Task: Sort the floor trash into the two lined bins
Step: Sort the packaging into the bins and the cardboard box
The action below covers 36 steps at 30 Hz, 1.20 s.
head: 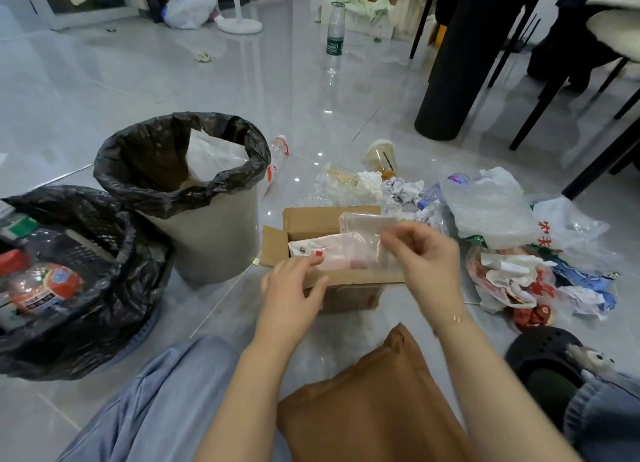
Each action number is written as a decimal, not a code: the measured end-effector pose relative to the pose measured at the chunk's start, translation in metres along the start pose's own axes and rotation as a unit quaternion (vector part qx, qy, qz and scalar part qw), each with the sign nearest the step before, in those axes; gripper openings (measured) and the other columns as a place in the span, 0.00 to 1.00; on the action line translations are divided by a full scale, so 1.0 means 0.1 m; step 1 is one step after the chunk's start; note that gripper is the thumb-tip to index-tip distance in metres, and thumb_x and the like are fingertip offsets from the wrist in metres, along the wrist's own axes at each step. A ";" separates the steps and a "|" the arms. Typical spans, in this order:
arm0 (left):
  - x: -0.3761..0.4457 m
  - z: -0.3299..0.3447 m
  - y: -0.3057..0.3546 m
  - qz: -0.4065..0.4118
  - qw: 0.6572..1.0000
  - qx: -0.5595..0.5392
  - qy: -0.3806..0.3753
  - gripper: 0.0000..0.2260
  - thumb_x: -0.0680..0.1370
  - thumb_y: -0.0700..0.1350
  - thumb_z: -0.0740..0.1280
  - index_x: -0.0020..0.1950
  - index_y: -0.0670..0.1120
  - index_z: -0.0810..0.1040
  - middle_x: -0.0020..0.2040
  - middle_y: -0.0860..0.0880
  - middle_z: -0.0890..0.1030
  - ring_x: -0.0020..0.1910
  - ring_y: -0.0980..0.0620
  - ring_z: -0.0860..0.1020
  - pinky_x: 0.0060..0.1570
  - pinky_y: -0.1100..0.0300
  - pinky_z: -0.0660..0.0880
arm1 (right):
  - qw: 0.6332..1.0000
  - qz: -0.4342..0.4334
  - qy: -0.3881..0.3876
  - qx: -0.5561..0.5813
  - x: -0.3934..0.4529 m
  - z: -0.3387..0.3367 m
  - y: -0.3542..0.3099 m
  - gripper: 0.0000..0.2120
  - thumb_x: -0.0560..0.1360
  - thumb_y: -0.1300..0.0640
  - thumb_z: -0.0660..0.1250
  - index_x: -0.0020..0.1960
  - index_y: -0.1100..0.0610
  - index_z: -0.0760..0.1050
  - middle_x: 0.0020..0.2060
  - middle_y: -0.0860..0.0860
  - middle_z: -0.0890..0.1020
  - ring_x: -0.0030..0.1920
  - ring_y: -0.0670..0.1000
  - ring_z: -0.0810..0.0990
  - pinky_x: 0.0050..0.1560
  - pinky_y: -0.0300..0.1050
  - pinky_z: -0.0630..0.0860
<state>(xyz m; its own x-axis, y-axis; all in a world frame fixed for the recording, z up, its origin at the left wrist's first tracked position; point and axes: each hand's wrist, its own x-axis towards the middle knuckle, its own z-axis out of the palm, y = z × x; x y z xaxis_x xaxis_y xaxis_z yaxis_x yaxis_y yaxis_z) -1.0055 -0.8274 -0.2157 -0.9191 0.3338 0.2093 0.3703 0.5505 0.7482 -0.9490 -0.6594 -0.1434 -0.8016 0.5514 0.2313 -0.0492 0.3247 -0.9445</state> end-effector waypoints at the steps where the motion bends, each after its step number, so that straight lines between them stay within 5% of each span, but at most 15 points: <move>1: 0.02 0.00 -0.07 -0.016 0.999 0.040 -0.006 0.12 0.79 0.49 0.65 0.63 0.54 0.77 0.61 0.58 0.77 0.64 0.57 0.70 0.65 0.54 0.62 | 0.998 -0.023 -0.038 -0.038 0.14 -0.01 -0.03 0.06 0.72 0.64 0.72 0.46 0.55 0.82 0.39 0.47 0.84 0.40 0.42 0.81 0.46 0.33 0.77; 4: 0.04 0.07 -0.16 -0.047 0.994 0.079 -0.051 0.15 0.81 0.48 0.61 0.68 0.54 0.73 0.66 0.58 0.74 0.70 0.57 0.64 0.68 0.53 0.55 | 0.965 -0.080 -0.159 -0.194 0.50 0.06 -0.01 0.05 0.72 0.63 0.72 0.47 0.56 0.83 0.41 0.47 0.85 0.42 0.42 0.81 0.49 0.33 0.76; 10: 0.04 0.21 -0.18 -0.053 0.982 0.155 -0.096 0.18 0.83 0.51 0.52 0.73 0.55 0.65 0.69 0.58 0.69 0.70 0.55 0.60 0.68 0.51 0.57 | 0.824 -0.184 -0.341 -0.414 0.74 0.38 0.23 0.08 0.75 0.59 0.67 0.52 0.56 0.83 0.48 0.50 0.86 0.49 0.49 0.82 0.50 0.41 0.75; 18: 0.09 0.22 -0.26 -0.042 0.990 0.090 -0.100 0.13 0.81 0.51 0.56 0.60 0.49 0.76 0.61 0.54 0.69 0.63 0.52 0.63 0.60 0.54 0.64 | 0.800 -0.231 -0.291 -0.471 0.92 0.40 0.34 0.07 0.77 0.60 0.64 0.45 0.59 0.80 0.38 0.54 0.83 0.41 0.56 0.80 0.38 0.48 0.75; 23: 0.24 0.19 -0.23 -0.043 0.976 0.127 -0.172 0.15 0.82 0.55 0.53 0.63 0.58 0.75 0.59 0.56 0.72 0.64 0.52 0.63 0.59 0.53 0.60 | 0.816 -0.225 -0.327 -0.421 1.03 0.32 0.19 0.06 0.77 0.58 0.66 0.48 0.59 0.80 0.38 0.53 0.83 0.40 0.54 0.80 0.42 0.51 0.76; 27: 0.37 0.19 -0.21 -0.053 0.966 0.155 -0.200 0.18 0.82 0.56 0.50 0.66 0.59 0.74 0.61 0.54 0.72 0.66 0.51 0.62 0.61 0.50 0.58 | 0.750 -0.190 -0.446 -0.451 1.11 0.32 -0.08 0.06 0.77 0.61 0.64 0.52 0.56 0.78 0.42 0.47 0.82 0.42 0.47 0.78 0.46 0.43 0.74; 30: 0.37 0.22 -0.20 -0.055 0.964 0.170 -0.195 0.18 0.82 0.56 0.50 0.68 0.59 0.70 0.62 0.54 0.72 0.66 0.51 0.62 0.60 0.48 0.59 | 0.720 -0.183 -0.481 -0.467 1.13 0.40 -0.22 0.06 0.76 0.63 0.64 0.43 0.54 0.73 0.35 0.43 0.76 0.36 0.42 0.73 0.39 0.38 0.68; 33: 0.38 0.24 -0.20 -0.050 0.968 0.161 -0.188 0.18 0.82 0.56 0.50 0.71 0.61 0.63 0.62 0.54 0.73 0.66 0.50 0.63 0.58 0.48 0.60 | 0.660 -0.157 -0.506 -0.532 1.11 0.54 -0.15 0.07 0.76 0.65 0.62 0.43 0.55 0.71 0.35 0.48 0.74 0.37 0.48 0.72 0.36 0.40 0.66; 36: 0.38 0.24 -0.24 -0.047 0.976 0.133 -0.165 0.17 0.81 0.57 0.53 0.69 0.60 0.68 0.57 0.55 0.74 0.64 0.51 0.63 0.57 0.50 0.59 | 0.616 -0.161 -0.472 -0.610 1.09 0.65 0.00 0.13 0.73 0.68 0.58 0.36 0.52 0.66 0.33 0.47 0.70 0.39 0.53 0.72 0.30 0.40 0.60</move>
<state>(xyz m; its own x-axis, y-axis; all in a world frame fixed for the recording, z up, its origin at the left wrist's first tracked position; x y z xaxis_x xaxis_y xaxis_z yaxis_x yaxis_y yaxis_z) -1.0457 -0.8098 -0.2404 -0.8731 0.4773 -0.0997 0.3490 0.7544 0.5559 -1.0755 -0.6495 -0.1331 -0.8848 -0.1993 -0.4212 -0.2743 0.9534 0.1252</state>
